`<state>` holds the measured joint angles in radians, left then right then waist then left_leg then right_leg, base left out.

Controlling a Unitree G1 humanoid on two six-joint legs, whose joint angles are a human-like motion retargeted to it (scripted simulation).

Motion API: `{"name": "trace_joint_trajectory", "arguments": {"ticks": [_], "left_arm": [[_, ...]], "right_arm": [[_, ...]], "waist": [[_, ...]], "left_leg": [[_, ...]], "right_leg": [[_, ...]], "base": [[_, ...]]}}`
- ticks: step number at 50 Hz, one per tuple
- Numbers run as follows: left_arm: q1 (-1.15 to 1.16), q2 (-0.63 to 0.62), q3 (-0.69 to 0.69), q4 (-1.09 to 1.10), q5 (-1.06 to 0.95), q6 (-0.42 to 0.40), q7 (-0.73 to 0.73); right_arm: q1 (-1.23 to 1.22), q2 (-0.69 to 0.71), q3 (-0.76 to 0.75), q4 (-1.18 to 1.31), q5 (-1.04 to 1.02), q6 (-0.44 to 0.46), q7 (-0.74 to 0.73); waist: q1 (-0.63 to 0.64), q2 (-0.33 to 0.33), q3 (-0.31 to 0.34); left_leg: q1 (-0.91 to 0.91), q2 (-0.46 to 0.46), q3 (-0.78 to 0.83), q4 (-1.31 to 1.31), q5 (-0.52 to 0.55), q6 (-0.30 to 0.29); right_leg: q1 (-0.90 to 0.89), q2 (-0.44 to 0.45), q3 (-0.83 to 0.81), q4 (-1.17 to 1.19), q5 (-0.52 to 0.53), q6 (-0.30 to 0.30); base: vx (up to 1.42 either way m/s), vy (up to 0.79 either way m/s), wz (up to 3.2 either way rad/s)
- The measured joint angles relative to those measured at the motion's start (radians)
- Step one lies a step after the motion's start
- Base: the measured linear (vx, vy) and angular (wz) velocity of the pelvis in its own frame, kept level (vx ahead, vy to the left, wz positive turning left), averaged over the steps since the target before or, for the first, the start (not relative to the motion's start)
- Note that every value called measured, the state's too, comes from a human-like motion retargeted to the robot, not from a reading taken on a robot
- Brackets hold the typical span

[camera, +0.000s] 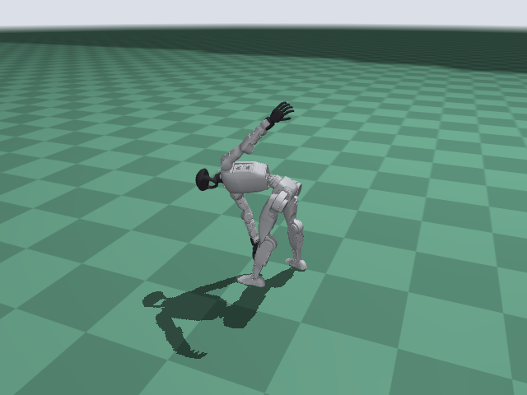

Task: Upper body actions

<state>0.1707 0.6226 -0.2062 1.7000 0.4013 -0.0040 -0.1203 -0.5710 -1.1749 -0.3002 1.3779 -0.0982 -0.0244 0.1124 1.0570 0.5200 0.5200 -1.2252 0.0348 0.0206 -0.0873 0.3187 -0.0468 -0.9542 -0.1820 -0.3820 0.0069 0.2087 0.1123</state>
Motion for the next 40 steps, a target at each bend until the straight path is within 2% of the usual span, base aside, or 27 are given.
{"name": "trace_joint_trajectory", "arguments": {"ticks": [5,10,15,23,26,30,35,40], "left_arm": [[-0.011,-0.035,-0.009,0.0,-0.071,0.028,-0.009],[-0.048,-0.072,-0.076,-0.002,-0.108,0.022,-0.114],[-0.069,-0.097,-0.073,-0.014,-0.175,0.014,-0.206],[-0.056,-0.161,0.081,-0.088,-0.349,0.041,-0.336],[-0.07,-0.157,0.149,-0.122,-0.433,0.053,-0.326],[-0.078,-0.161,0.308,-0.154,-0.578,0.088,-0.215],[-0.079,-0.194,0.474,-0.189,-0.723,0.097,-0.127],[-0.086,-0.214,0.467,-0.224,-0.747,0.061,-0.074]], "right_arm": [[0.096,0.038,-0.072,0.002,0.035,-0.035,-0.031],[0.282,0.16,-0.177,-0.036,-0.057,-0.074,-0.059],[0.435,0.385,-0.237,-0.075,-0.169,-0.068,-0.075],[0.547,0.66,-0.168,0.001,-0.178,-0.097,-0.107],[0.558,0.725,-0.141,0.035,-0.159,-0.118,-0.122],[0.538,0.797,-0.097,0.061,-0.151,-0.161,-0.147],[0.501,0.817,0.002,0.091,-0.173,-0.191,-0.109],[0.49,0.808,0.079,0.122,-0.243,-0.164,-0.093]], "waist": [[-0.024,0.0,0.0],[-0.071,-0.005,0.0],[-0.158,-0.112,0.0],[-0.391,-0.382,0.0],[-0.489,-0.468,0.0],[-0.633,-0.575,0.0],[-0.839,-0.623,-0.014],[-1.02,-0.597,-0.073]], "left_leg": [[0.091,0.008,0.005,0.0,-0.012,-0.001],[0.205,0.022,0.004,0.079,-0.072,-0.002],[0.284,0.036,0.02,0.246,-0.19,0.007],[0.515,0.037,0.133,0.402,-0.386,0.049],[0.639,0.036,0.18,0.419,-0.435,0.067],[0.813,0.03,0.24,0.388,-0.461,0.082],[1.015,0.042,0.303,0.308,-0.46,0.091],[1.113,0.058,0.306,0.261,-0.459,0.093]], "right_leg": [[0.065,-0.004,-0.001,0.007,0.01,0.014],[0.199,0.001,-0.031,0.004,0.014,0.025],[0.328,-0.004,-0.037,0.003,0.015,0.034],[0.523,-0.06,-0.003,0.031,0.025,0.066],[0.613,-0.075,0.011,0.053,0.02,0.074],[0.708,-0.093,0.051,0.111,0.022,0.083],[0.801,-0.083,0.023,0.22,-0.003,0.031],[0.848,0.015,0.096,0.249,-0.053,0.06]], "base": [[-0.24,-0.16,0.06],[-0.2,-0.13,0.12],[-0.06,-0.02,-0.01],[0.14,0.44,-0.48],[0.33,0.75,-0.66],[0.4,0.7,-0.77],[0.34,0.62,-0.6],[0.15,0.53,-0.13]]}}
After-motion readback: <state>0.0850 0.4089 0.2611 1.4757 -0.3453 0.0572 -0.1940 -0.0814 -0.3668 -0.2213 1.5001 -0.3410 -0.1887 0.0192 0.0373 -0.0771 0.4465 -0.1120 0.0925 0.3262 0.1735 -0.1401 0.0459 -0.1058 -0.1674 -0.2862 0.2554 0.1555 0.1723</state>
